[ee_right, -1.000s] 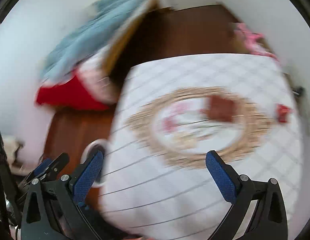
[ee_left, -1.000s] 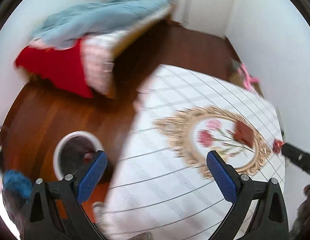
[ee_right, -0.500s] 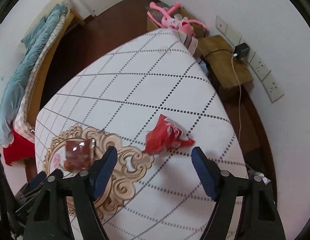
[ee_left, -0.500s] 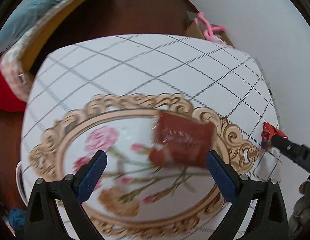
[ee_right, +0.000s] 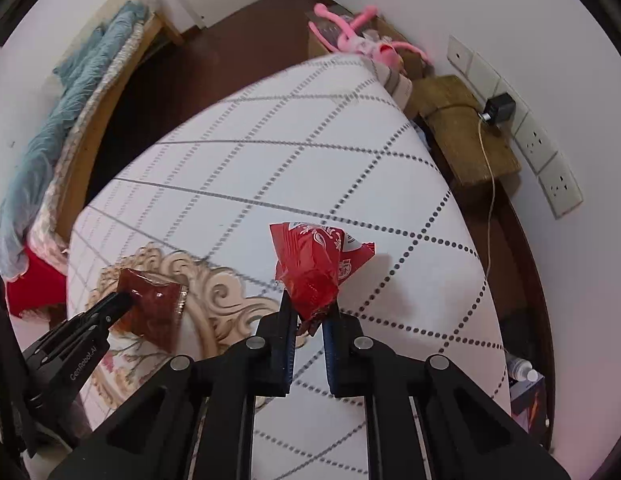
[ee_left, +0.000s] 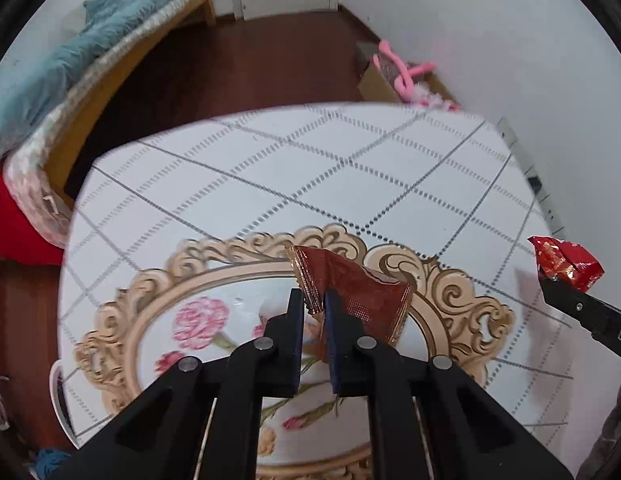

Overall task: Collect trash
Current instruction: 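Carry the packet and wrapper over the bin and open both tools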

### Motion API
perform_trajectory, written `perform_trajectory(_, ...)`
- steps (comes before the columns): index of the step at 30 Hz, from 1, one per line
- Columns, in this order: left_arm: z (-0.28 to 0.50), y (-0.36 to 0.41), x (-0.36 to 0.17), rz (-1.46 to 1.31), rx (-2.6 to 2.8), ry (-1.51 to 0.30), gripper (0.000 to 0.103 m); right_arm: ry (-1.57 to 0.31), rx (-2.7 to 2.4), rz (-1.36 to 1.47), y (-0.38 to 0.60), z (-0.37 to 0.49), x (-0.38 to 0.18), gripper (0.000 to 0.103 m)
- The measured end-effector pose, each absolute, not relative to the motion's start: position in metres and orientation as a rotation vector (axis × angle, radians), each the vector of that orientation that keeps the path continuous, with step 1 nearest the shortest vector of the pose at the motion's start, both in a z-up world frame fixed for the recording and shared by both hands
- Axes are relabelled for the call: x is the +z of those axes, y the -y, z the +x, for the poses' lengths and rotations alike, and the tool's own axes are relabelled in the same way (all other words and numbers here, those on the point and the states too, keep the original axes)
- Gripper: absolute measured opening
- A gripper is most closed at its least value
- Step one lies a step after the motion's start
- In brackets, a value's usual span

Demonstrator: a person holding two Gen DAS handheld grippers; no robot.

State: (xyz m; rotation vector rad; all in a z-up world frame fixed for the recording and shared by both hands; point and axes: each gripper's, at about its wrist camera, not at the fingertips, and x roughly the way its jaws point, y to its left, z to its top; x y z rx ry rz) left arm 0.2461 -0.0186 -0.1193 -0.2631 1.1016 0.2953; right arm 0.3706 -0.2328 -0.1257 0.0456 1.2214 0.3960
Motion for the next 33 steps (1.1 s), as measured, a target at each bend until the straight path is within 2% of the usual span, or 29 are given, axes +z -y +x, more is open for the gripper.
perform_trajectory(12, 0.134, -0.051, -0.001, -0.289, 0.467, -0.847, 0.007, -1.099, 0.655, -0.008, 0.168, 0.284, -0.031, 0.012)
perform_trajectory(20, 0.013, -0.138, 0.032, -0.332, 0.680, -0.775, 0.007, -1.062, 0.919, -0.076, 0.052, 0.181, 0.006, 0.012)
perform_trajectory(26, -0.084, -0.201, -0.003, -0.409, 0.834, -0.818, 0.007, -1.130, 1.082, -0.158, -0.046, 0.092, -0.026, 0.012)
perform_trajectory(33, -0.158, -0.275, -0.102, -0.596, 0.909, -0.967, 0.008, -1.326, 1.147, -0.296, -0.152, 0.009, -0.134, 0.012)
